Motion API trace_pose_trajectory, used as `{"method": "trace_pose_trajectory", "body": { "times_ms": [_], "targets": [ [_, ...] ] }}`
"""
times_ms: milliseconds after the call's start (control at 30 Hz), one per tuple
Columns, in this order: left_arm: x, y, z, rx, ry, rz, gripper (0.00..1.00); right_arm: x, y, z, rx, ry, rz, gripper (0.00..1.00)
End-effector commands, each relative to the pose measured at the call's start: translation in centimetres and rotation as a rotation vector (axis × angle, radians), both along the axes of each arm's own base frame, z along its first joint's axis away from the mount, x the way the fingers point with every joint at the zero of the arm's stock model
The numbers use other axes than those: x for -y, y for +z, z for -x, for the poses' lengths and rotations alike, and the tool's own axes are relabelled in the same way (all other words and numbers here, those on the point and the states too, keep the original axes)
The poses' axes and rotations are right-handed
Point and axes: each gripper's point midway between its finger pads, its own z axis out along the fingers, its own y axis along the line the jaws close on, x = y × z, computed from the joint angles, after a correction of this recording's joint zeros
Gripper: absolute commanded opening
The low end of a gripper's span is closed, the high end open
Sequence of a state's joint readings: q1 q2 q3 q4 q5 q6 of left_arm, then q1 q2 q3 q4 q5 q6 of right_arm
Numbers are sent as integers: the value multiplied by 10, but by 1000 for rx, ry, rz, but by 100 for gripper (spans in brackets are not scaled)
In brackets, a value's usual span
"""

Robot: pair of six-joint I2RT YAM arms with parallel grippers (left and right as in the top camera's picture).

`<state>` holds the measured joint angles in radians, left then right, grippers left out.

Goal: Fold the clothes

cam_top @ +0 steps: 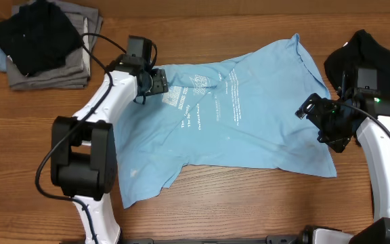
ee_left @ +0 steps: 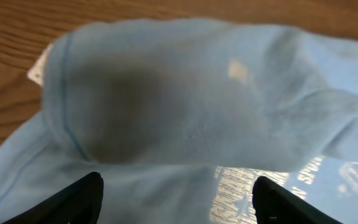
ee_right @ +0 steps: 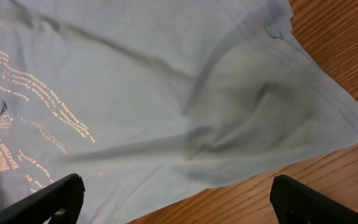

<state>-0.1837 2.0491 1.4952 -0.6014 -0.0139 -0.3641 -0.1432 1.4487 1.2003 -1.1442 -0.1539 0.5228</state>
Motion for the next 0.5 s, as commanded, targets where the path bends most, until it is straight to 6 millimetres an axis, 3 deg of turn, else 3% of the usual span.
{"method": "trace_pose_trajectory", "body": {
  "times_ms": [0,200,467],
  "targets": [
    [6,-3,-3,1,-41,-7,78,-2,-1,-1,2,10,-3,100],
    [7,-3,-11,33,-79,-22,76,-2,-1,-1,5,10,-3,100],
    [9,-20,-21,50,-139,-47,77,-2,-1,-1,4,10,-3,100]
  ]
}}
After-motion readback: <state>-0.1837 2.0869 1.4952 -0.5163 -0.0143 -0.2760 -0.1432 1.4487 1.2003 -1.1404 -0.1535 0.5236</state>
